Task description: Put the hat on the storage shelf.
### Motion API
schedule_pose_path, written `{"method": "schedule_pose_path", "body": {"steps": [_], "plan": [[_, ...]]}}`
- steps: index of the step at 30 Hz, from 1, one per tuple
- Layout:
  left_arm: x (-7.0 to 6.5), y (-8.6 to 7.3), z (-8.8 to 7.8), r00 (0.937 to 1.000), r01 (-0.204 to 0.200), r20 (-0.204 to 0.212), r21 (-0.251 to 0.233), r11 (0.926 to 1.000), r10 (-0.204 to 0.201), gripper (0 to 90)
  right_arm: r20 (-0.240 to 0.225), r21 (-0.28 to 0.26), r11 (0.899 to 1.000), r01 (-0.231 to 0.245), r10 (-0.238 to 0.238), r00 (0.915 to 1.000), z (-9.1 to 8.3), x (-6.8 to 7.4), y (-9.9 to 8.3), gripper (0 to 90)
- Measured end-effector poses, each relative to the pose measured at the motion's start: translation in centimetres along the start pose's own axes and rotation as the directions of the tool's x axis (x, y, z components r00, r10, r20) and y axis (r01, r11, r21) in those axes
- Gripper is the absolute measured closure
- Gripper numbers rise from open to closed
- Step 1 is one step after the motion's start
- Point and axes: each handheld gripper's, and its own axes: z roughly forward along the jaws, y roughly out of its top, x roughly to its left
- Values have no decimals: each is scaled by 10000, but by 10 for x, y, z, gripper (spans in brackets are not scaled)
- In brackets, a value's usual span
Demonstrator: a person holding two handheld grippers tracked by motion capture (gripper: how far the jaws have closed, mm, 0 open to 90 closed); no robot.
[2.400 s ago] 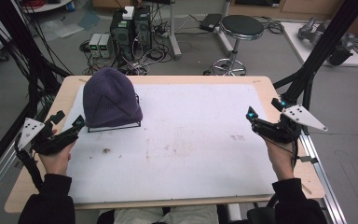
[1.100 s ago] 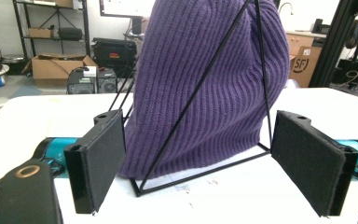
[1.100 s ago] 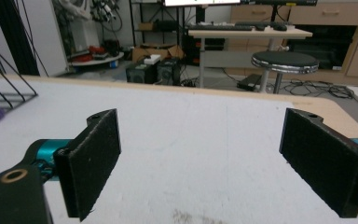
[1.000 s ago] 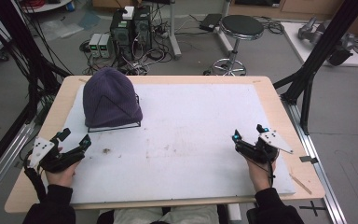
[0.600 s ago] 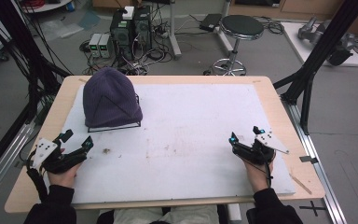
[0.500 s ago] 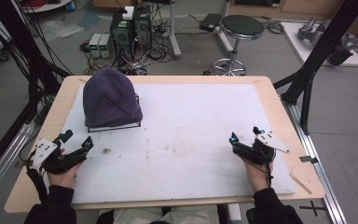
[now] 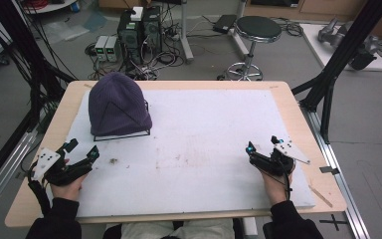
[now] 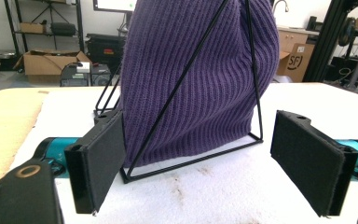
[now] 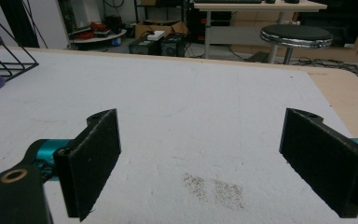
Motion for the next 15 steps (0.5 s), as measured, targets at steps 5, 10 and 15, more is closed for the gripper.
{"method": "schedule_pose_path", "body": {"steps": [5, 10, 15], "plan": [[0, -1, 1, 10000, 8, 5, 24, 10000, -8, 184, 28, 15, 10000, 24, -24, 10000, 0, -1, 0, 117], [0, -1, 1, 10000, -30, 23, 76, 10000, 30, 184, 24, 72, 10000, -7, 7, 10000, 0, -1, -1, 117], [0, -1, 2, 10000, -46, 28, 84, 10000, 46, 185, 5, 101, 9999, 27, -27, 10000, 1, -1, -1, 117]]}}
